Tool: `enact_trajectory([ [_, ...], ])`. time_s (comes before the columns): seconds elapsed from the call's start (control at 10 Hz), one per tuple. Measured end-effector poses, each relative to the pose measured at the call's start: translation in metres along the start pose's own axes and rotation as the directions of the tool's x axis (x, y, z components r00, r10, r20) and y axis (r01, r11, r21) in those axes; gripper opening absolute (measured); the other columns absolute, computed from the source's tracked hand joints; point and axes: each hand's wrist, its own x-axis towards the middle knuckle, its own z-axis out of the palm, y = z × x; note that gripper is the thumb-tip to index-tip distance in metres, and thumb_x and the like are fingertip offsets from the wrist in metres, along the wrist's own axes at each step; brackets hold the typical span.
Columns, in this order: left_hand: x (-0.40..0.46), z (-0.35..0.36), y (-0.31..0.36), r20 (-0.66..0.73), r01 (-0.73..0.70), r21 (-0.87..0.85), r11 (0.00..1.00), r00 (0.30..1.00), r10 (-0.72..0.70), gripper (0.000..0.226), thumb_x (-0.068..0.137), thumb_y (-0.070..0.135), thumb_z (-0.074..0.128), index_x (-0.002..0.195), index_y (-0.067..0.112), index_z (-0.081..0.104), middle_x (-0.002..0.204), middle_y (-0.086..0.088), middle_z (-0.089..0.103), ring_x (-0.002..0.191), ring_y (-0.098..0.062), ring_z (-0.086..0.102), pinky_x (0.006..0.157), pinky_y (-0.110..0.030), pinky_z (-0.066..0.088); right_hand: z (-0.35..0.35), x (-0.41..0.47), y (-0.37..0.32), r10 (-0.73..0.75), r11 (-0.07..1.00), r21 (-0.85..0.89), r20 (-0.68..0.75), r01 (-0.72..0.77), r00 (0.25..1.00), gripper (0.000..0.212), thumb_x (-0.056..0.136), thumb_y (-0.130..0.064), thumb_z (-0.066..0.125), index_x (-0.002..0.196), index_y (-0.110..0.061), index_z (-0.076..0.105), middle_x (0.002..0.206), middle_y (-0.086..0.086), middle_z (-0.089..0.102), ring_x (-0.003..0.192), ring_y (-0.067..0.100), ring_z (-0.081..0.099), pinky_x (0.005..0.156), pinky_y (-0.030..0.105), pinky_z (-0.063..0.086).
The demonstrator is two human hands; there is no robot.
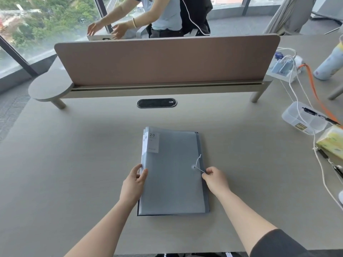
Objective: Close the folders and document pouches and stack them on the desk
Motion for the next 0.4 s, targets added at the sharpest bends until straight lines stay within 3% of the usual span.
enact_trajectory([
  [0.2, -0.002, 0.001, -0.004, 0.006, 0.023, -0.068, 0.997, 1.0, -0.022, 0.048, 0.096, 0.05, 0.049, 0.139, 0.03, 0.05, 0.114, 0.008, 0.064, 0.106, -0.017, 0.061, 0.085, -0.032, 0.044, -0.002, -0.001, 0.018, 0.019, 0.993, 0.116, 0.03, -0.022, 0.999, 0.03, 0.086, -0.022, 0.06, 0.115, -0.015, 0.061, 0.105, 0.003, 0.068, 0.087, 0.028, 0.065, 0.086, 0.046, 0.056],
  [0.3, -0.004, -0.004, -0.003, -0.016, 0.018, -0.139, 0.99, 1.0, -0.02, 0.045, 0.097, 0.053, 0.044, 0.135, 0.031, 0.053, 0.124, 0.007, 0.065, 0.116, -0.019, 0.06, 0.098, -0.039, 0.045, -0.01, -0.012, 0.02, 0.043, 0.97, 0.239, 0.002, -0.042, 0.999, 0.02, 0.09, -0.015, 0.057, 0.11, -0.016, 0.06, 0.094, -0.002, 0.064, 0.072, 0.023, 0.062, 0.076, 0.042, 0.054],
  [0.4, -0.022, -0.009, -0.014, -0.09, 0.013, -0.214, 0.977, 0.995, -0.033, 0.025, 0.102, 0.044, 0.039, 0.107, 0.035, 0.062, 0.111, 0.007, 0.068, 0.108, -0.023, 0.061, 0.097, -0.046, 0.047, -0.023, -0.028, 0.036, 0.058, 0.935, 0.351, -0.018, -0.048, 0.998, 0.013, 0.093, -0.009, 0.057, 0.103, -0.01, 0.065, 0.09, 0.003, 0.065, 0.058, 0.019, 0.058, 0.06, 0.033, 0.048],
])
